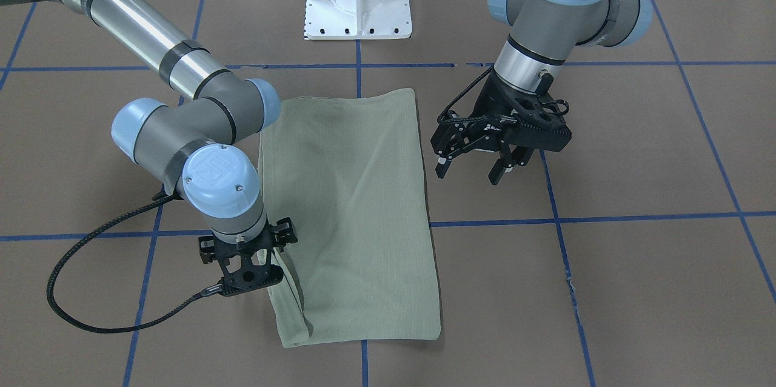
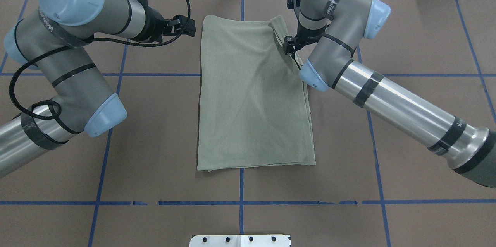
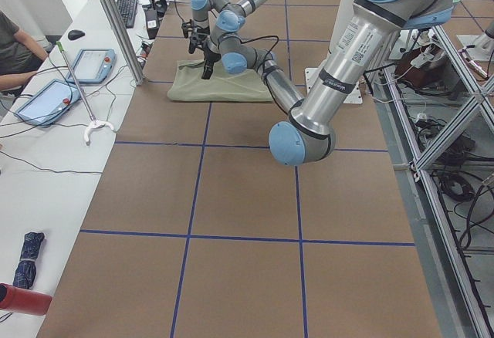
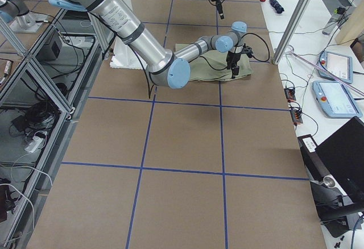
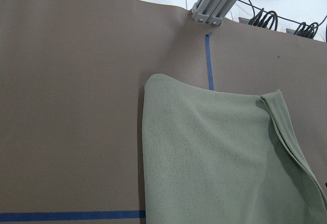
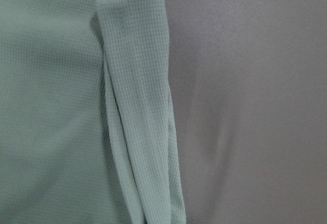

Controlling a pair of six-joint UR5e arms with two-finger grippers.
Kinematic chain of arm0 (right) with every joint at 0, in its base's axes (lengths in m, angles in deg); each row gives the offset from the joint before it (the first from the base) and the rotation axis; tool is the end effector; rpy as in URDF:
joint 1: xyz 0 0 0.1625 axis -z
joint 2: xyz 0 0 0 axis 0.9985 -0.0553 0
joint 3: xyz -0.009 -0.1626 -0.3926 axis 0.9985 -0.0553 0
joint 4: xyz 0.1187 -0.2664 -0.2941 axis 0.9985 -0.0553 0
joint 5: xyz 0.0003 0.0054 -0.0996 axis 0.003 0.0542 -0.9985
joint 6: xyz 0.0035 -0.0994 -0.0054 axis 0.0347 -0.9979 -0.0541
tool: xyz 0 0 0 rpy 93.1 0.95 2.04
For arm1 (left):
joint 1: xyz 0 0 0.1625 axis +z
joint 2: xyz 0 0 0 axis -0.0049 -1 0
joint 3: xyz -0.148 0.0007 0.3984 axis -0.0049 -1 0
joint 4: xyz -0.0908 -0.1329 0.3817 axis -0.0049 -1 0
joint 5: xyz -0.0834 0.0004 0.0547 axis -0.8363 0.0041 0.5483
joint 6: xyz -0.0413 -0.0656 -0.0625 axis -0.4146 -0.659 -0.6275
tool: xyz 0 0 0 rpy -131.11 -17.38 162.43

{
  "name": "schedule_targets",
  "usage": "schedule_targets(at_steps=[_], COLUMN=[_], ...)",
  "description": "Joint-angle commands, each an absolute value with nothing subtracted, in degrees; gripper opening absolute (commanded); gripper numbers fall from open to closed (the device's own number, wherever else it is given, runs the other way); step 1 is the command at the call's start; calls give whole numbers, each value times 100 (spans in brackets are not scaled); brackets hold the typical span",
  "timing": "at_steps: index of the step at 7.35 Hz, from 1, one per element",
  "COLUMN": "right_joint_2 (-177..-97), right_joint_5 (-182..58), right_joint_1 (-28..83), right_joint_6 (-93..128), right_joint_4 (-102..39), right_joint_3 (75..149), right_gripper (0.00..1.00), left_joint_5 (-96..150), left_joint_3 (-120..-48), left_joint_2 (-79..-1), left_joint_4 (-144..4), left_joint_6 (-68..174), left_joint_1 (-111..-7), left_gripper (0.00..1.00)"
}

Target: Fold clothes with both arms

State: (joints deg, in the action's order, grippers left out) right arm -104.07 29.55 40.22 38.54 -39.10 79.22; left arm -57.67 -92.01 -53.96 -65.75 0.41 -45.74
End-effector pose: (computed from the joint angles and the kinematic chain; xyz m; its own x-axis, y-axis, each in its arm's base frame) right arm -0.5043 -0.6676 0.2887 0.7800 -0.2293 0.5823 0.1598 0.9726 0.1690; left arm 0.3770 -0.5425 0.2007 0.4689 0.0456 -0.8821 0.3617 0.9012 0.2389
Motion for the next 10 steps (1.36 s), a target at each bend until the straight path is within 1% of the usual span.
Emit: schedule_targets(at_steps=[1,4,10], right_joint_2=[-10088,-9710,-9762], right_joint_5=[2863,2538,2370], right_joint_1=[4068,4209,4017], right_joint_6=[3841,3806,3587], right_joint_4=[-3602,-3048,-2993], right_joint_3=[7314,6400,6213], right_gripper=[100,100,100], left_joint_5=[-5772,-5781,-5772], left_joint_3=[-9187,-9187,-9152], left_joint_2=[-5396,-5396,-5405], left_joint_4=[-6570,-6570,-6588], left_joint_6=[214,214,205], left_joint_1=[-4648,-4648,-4639], left_gripper=[100,100,100])
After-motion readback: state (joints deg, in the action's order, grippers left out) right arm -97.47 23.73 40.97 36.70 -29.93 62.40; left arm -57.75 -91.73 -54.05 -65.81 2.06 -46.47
